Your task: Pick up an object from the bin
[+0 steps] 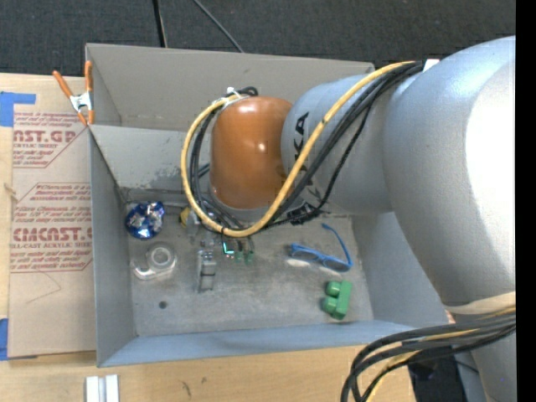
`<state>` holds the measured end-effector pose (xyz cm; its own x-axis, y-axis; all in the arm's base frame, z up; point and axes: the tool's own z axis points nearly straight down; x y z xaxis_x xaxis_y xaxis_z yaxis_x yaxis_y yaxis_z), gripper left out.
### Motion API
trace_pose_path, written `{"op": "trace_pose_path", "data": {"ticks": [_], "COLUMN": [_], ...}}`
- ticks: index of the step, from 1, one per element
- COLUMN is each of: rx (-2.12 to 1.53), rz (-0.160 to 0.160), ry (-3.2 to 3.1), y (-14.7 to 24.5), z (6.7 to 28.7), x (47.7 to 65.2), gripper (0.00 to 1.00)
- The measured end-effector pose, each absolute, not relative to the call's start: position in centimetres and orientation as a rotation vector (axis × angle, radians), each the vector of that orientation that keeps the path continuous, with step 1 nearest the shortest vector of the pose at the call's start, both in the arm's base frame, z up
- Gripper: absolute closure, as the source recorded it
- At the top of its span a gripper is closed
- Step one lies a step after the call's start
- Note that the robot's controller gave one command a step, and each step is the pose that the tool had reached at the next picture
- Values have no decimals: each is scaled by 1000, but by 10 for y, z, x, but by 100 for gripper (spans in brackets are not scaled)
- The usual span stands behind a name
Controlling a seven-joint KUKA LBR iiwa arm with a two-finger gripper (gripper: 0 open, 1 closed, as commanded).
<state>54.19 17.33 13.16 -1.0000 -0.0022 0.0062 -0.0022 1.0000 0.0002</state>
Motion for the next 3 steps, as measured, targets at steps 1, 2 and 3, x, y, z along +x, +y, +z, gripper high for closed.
{"op": "trace_pose_path", "data": {"ticks": [1,2,3], "rx": [25,19,223], "rz": [-3,-1,-3], "ry": [-3139,-3142,-3142], "y": [223,220,206], "z": [66,70,246], "x": [553,555,543], "gripper": [0,100,100]}}
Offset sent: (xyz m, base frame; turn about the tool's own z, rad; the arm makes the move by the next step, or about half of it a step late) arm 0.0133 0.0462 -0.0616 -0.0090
